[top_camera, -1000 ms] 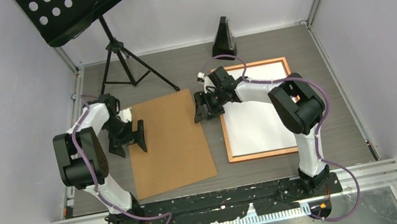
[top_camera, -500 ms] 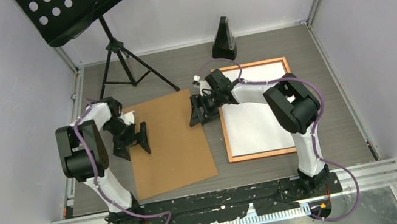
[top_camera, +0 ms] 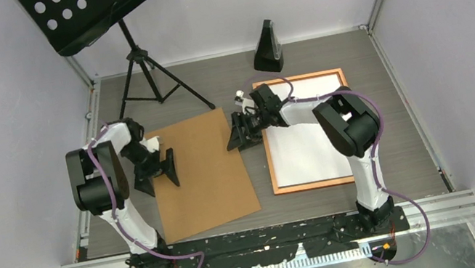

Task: Put the photo into the frame
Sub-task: Pick up the photo frame item at the center of the board.

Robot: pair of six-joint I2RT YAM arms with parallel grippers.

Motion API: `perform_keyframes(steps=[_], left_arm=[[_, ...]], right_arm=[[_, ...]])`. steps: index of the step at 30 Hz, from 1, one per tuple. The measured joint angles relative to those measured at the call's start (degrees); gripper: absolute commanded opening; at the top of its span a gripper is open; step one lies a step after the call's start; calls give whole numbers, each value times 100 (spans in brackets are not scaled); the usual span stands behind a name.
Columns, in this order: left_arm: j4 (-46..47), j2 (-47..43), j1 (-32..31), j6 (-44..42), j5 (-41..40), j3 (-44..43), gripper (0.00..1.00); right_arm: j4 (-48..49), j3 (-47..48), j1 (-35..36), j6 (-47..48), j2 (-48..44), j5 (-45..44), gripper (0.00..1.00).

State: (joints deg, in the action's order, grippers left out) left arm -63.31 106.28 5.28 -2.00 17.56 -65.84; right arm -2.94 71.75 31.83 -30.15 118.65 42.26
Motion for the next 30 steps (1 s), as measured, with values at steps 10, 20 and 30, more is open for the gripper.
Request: perform_keyframes(steps=[10,20,30], left_arm=[[59,-136,4,-28,35,83,90],[59,-122,-140,-149,278,42,89],[-195,-125,-313,-192,1150,-144,89]], right_arm=[[586,-492,-55,-435,-339,140,56],[2297,-745,-160,-1329,-1283,710,56],[4192,-1106,-149,-2487,-1414,1156,56]])
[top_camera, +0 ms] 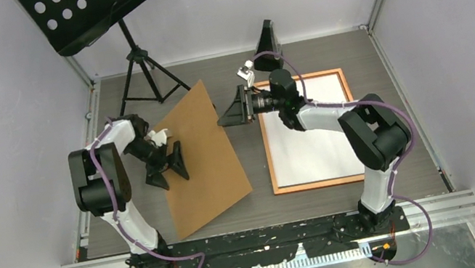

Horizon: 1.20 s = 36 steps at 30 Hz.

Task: Put the photo into the frame
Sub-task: Pick up the photo frame item at the center of the board.

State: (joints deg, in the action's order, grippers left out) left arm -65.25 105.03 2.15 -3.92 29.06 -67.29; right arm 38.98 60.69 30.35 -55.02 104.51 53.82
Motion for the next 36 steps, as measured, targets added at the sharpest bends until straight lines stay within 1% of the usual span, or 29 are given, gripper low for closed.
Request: perform_keyframes(steps=[6,9,14,17,20,24,28,32,36], left_arm=[[-61,-4,0,-68,245,0,89],[-52,-4,-28,-105,501,0,89],[-50,-20,-61,-122,765,0,89],[-48,-50,-72,-125,850,0,89],[76,-66,-164,-120,852,0,89],[208,-66,-295,-63,813,2,89],[280,-66,-354,-50,822,2,90],[356,-66,-420,-50,837,2,89],[398,-66,-466,-50,837,2,89]], right_arm=[[1392,-125,0,-1019,293,118,55],[1967,-127,39,-1480,474,188,55],[2522,-131,195,-1921,625,232,55],[2507,-131,245,-1917,632,267,54],[1670,-94,289,-1311,577,284,53],[-675,254,363,179,337,35,51],[-2323,595,407,1300,96,-339,46],[-3512,890,422,2081,-15,-717,38],[-4266,1049,426,2531,-15,-1058,28]])
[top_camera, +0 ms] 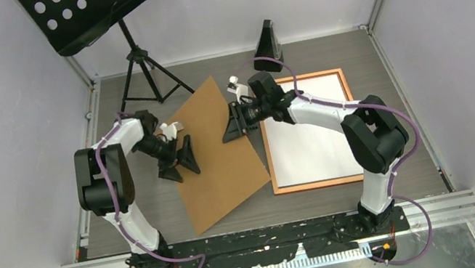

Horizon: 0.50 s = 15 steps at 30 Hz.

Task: Put the photo into the frame
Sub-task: Pick up the photo frame item at the center of the board.

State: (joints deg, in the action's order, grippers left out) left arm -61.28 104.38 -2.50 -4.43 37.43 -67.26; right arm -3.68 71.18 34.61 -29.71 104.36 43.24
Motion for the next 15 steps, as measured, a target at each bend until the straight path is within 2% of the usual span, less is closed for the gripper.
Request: perform_keyframes(steps=[7,11,15], left_arm=[[46,-4,-48,0,17,0,90],[61,-66,-50,-4,24,0,91],[105,-240,-52,-26,15,-17,100]], right_arm=[[-603,114,-7,136,0,-254,8],[-796,197,-24,17,-28,-254,5],[-1099,297,-101,37,-116,-280,6]])
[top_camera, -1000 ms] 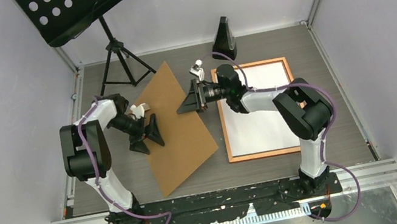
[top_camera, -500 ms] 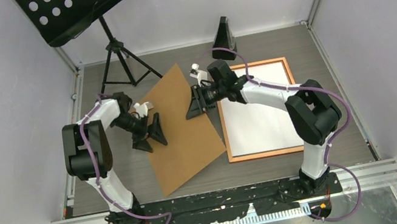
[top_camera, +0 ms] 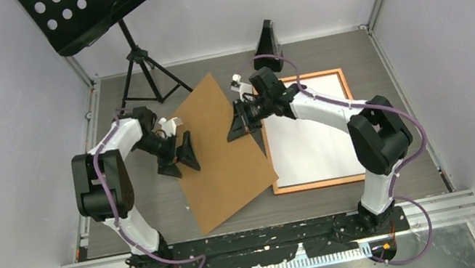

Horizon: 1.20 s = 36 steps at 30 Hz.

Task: Put the photo into the frame
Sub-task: Pick up the photo frame item at the center of the board, then turn over the photo frame item.

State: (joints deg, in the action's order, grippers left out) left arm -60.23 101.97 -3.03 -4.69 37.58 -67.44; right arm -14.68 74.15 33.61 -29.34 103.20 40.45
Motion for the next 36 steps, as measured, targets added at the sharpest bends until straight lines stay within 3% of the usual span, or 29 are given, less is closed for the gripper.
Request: perform_keyframes(steps=[6,11,18,27,32,36], left_arm=[[-15,-577,-4,17,-116,-350,100],[-107,-1235,-20,299,-142,-1279,99],[160,-1700,-221,1469,-118,-2328,100],[658,-1451,-605,3241,0,-3805,100],[1123,-1458,-728,3963,4,-4000,100],[1740,-1635,-737,4684,-52,-3600,99]], right_arm=[[-817,487,-103,258,-160,-232,6],[-1587,1300,-136,686,-321,-717,5],[-2474,2717,-98,1532,-511,-1797,5],[-3403,4430,518,2524,-431,-3364,5],[-3626,4927,964,2999,-249,-4109,5],[-3733,4962,1204,3235,-76,-4542,5]])
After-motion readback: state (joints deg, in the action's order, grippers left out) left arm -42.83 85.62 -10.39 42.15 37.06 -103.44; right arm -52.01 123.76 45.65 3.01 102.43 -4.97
